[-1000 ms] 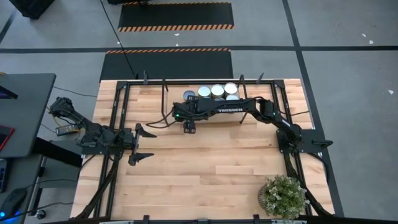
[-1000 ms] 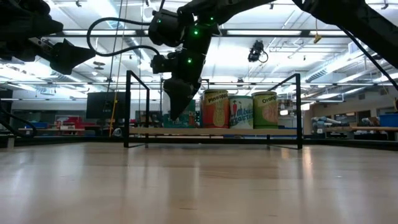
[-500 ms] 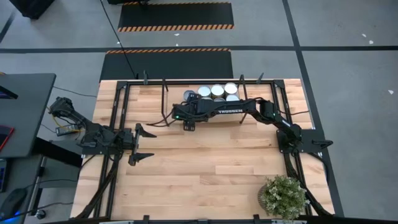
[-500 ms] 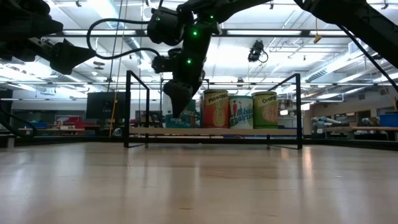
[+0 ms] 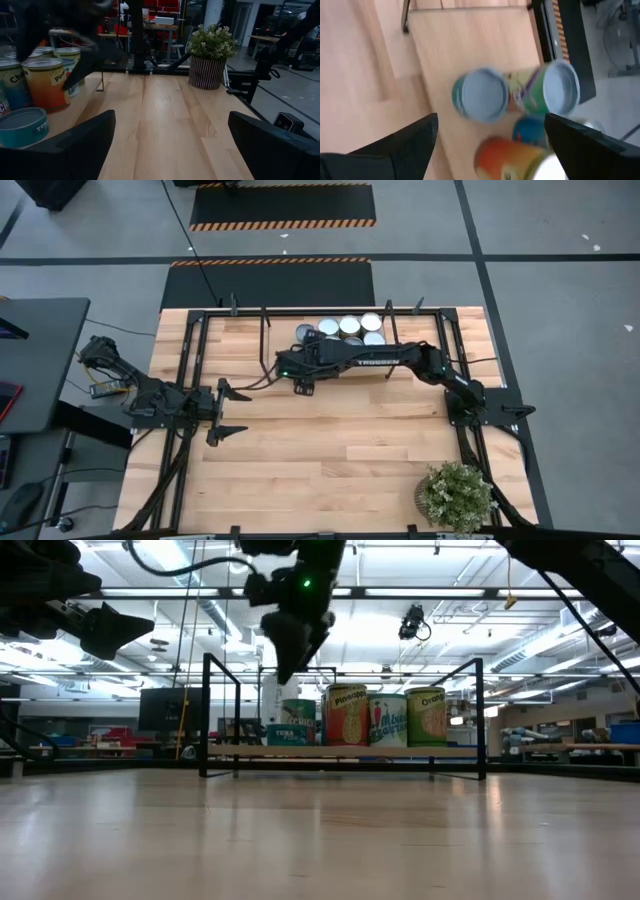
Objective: Pick and place cans onto a shelf
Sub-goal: Return to Home Position
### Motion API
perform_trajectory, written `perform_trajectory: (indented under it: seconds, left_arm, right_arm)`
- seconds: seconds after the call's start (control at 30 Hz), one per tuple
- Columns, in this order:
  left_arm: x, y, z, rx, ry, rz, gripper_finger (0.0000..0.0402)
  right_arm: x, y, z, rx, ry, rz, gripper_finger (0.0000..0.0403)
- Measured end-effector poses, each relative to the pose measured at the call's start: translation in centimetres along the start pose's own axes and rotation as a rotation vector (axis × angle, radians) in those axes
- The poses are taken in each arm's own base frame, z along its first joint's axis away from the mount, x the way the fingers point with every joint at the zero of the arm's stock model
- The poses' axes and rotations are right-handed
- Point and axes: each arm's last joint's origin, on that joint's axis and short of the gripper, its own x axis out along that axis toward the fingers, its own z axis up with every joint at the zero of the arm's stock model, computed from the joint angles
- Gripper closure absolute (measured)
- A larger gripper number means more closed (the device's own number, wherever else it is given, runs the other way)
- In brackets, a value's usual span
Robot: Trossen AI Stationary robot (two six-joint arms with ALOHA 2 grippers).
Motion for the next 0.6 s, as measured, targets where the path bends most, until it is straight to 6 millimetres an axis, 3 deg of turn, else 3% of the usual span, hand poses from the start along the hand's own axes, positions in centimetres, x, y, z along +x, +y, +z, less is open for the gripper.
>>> perform_trajectory:
  seconds: [0.23,0.6]
  left_arm:
    - [0.0,0.0,0.0,0.0,0.0,0.0,0.0008]
    - [0.0,0.0,0.0,0.0,-0.001,0.0,0.0008]
  right_arm:
    - [-3.1,0.8,-2.0,0.02,0.029,-0.012,0.003]
    - [-6.1,0.8,-7.8,0.163,-0.075,0.08,0.003]
